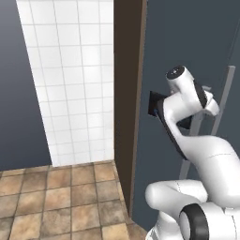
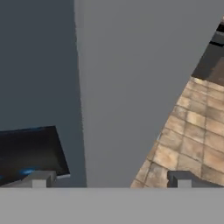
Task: Take the bottled waters from the counter and place them in the freezer to freeze. Close the freezer door after placing the bottles.
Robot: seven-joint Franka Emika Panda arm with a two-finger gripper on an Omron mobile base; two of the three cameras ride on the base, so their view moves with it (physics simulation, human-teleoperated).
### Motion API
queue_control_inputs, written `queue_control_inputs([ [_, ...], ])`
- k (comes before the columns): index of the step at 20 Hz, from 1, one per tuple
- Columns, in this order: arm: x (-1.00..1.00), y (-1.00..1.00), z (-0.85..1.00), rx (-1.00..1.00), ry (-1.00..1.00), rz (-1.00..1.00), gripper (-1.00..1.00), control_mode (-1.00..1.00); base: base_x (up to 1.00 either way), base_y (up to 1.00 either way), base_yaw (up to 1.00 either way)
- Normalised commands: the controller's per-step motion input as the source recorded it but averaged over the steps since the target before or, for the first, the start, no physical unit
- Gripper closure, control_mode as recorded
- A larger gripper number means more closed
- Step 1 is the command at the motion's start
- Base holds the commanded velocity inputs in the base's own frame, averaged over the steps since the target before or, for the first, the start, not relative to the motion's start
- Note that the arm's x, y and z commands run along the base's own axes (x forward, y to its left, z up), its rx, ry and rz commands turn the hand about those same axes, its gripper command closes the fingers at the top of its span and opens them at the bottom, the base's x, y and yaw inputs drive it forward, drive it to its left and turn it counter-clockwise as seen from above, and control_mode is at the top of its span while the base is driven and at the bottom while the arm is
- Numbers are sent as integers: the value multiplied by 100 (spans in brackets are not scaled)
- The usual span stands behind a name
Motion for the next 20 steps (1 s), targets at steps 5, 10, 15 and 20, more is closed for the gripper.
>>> queue_control_inputs([
  [5, 0, -37, 17, 23, 0, 33, -100, -100, 0, 0, 0],
  [10, 3, -23, 11, 20, 0, 27, -100, -100, 0, 0, 0],
  [15, 13, -2, 4, 2, 2, 18, -100, -100, 0, 0, 0],
  [20, 4, 0, 1, 0, -6, 14, -100, -100, 0, 0, 0],
])
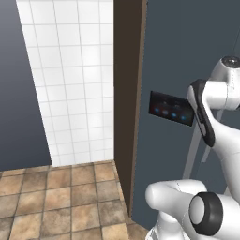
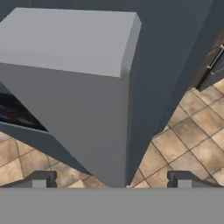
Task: Take the bottled waters from the counter and place them in the freezer to freeze. Close the freezer door after placing the bottles.
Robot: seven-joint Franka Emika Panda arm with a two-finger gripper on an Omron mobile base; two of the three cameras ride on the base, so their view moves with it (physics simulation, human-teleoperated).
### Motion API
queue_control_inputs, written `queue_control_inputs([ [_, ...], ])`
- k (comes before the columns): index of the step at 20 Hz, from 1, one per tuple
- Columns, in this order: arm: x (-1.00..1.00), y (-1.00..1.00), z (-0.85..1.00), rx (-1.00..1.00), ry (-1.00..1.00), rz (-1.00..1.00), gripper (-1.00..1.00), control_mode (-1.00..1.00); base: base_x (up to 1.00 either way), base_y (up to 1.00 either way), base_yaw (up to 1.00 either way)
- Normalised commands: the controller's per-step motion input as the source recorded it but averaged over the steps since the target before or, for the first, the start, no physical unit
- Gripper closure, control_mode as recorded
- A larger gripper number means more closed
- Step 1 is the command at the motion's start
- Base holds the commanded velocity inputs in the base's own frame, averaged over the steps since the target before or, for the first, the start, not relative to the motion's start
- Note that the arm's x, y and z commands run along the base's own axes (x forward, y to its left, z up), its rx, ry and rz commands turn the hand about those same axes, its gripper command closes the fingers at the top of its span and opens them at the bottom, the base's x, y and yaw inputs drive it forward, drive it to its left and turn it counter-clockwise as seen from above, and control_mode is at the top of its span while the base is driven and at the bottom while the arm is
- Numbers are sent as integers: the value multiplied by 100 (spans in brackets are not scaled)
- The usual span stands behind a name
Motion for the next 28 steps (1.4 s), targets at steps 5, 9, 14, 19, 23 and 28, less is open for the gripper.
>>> queue_control_inputs([
  [5, 7, -1, 0, 0, -10, 9, -100, -100, 0, 0, 0],
  [9, 17, -1, 0, -1, -4, 1, -100, -100, 0, 0, 0],
  [14, 36, -2, 0, 0, 0, 0, -100, -100, 0, 0, 0],
  [19, 40, -26, 0, 0, 0, 0, -100, -100, 0, 0, 0],
  [23, 39, -27, 0, 0, 0, 0, -100, -100, 0, 0, 0],
  [28, 28, -29, 0, 0, 0, 0, -100, -100, 0, 0, 0],
])
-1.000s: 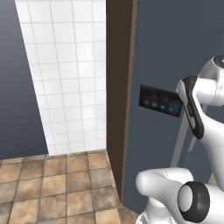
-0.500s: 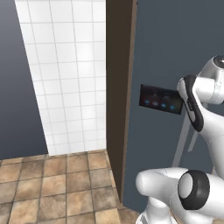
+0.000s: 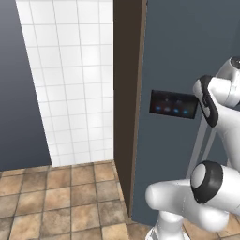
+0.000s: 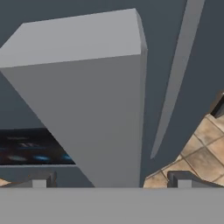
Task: Take the bottled waters from the counter and place them in the freezer to freeze. Close the freezer door after placing the bottles.
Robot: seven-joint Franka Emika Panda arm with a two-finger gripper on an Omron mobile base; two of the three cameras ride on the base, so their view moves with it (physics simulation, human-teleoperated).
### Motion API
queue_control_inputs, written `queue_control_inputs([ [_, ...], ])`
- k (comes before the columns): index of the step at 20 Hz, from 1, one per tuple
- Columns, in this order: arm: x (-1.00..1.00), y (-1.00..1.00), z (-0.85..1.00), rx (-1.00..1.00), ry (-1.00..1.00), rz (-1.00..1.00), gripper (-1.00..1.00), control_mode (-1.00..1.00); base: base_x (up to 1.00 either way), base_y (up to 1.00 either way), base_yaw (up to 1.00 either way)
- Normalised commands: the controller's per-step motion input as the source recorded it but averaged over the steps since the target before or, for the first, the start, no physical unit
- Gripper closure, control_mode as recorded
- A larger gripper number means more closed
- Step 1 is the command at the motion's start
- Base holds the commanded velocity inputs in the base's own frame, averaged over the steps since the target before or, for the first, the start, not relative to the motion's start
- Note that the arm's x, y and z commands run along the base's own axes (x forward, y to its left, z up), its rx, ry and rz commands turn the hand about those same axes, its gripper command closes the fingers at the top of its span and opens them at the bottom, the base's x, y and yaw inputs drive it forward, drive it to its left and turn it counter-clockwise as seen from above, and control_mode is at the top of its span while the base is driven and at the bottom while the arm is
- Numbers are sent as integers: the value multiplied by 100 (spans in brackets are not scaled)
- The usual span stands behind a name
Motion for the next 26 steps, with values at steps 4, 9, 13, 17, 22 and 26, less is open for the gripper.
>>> queue_control_inputs([
  [4, 22, -14, 5, 0, 0, 1, -100, -100, 0, 0, 0],
  [9, 26, -4, 7, 0, 0, 2, -100, -100, 0, 0, 0],
  [13, 26, 0, 4, 0, 0, 1, -100, -100, 0, 0, 0],
  [17, 25, 0, 0, 0, -1, 0, -100, -100, 0, 0, 0],
  [22, 24, 0, 0, 0, -2, 0, -100, -100, 0, 0, 0],
  [26, 35, 0, 0, 0, 0, 0, -100, -100, 0, 0, 0],
])
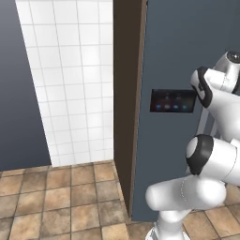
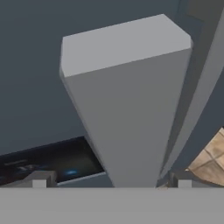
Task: Take the bottled waters from the counter and place them in the freezer to freeze. Close the freezer door after placing the bottles.
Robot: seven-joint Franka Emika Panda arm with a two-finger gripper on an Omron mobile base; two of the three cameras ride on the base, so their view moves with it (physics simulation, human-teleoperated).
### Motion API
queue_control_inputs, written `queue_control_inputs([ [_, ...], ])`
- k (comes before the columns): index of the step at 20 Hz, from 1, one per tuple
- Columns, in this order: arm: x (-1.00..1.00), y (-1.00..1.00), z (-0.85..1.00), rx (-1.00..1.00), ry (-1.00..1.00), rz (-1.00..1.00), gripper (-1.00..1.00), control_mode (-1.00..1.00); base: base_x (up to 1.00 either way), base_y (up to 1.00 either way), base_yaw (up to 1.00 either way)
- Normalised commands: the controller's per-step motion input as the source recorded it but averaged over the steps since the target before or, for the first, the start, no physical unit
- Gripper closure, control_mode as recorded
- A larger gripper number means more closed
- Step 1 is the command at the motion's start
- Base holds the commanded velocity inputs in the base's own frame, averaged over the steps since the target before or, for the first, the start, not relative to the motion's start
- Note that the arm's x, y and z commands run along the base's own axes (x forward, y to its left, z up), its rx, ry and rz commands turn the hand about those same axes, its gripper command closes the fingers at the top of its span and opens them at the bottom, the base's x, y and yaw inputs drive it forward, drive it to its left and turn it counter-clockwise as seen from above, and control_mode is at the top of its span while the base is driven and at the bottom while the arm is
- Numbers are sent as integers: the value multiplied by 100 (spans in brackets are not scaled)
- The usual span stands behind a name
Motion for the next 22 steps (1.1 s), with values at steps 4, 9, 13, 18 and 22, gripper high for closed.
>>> queue_control_inputs([
  [4, 42, 0, 0, 0, 0, 2, -100, -100, 0, 0, 0],
  [9, 40, 0, 0, 0, 0, 3, -100, -100, 0, 0, 0],
  [13, 40, 0, 0, 0, 0, 4, -100, -100, 0, 0, 0],
  [18, 37, 0, 0, 0, 0, 4, -100, -100, 0, 0, 0],
  [22, 29, 0, 0, 0, -1, 4, -100, -100, 0, 0, 0],
])
